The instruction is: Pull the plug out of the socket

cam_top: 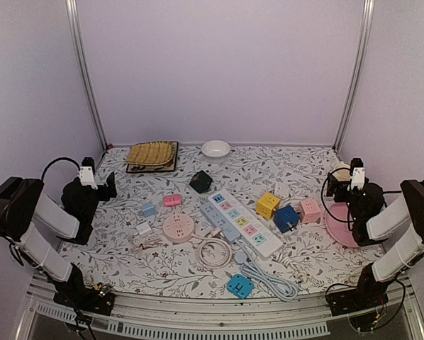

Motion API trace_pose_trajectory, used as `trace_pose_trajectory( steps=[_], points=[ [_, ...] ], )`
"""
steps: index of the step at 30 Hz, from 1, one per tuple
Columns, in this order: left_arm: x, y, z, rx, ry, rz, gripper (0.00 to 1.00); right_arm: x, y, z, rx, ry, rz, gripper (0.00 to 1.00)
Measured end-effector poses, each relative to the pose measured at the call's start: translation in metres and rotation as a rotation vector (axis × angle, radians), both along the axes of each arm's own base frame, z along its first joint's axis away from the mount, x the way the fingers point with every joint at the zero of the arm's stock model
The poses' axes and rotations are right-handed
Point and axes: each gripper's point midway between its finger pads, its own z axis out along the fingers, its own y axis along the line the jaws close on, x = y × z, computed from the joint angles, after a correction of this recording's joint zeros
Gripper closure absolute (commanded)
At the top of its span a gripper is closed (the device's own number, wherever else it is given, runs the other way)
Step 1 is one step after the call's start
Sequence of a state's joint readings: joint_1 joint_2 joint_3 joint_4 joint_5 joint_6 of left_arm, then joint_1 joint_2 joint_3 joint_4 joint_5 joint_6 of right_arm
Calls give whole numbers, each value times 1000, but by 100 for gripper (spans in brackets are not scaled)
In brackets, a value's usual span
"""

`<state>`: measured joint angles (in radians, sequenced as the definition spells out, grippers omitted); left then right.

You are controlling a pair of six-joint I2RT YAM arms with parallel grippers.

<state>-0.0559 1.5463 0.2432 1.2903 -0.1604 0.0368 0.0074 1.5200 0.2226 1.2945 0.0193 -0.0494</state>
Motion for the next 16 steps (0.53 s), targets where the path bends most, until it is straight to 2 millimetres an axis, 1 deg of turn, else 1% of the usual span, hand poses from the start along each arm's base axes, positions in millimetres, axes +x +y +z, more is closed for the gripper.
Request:
trace_pose_trajectory(
  steps=[16],
  points=[
    [0,0,1,0,-6,0,3,0,2,-2,1,9,24,1]
  ],
)
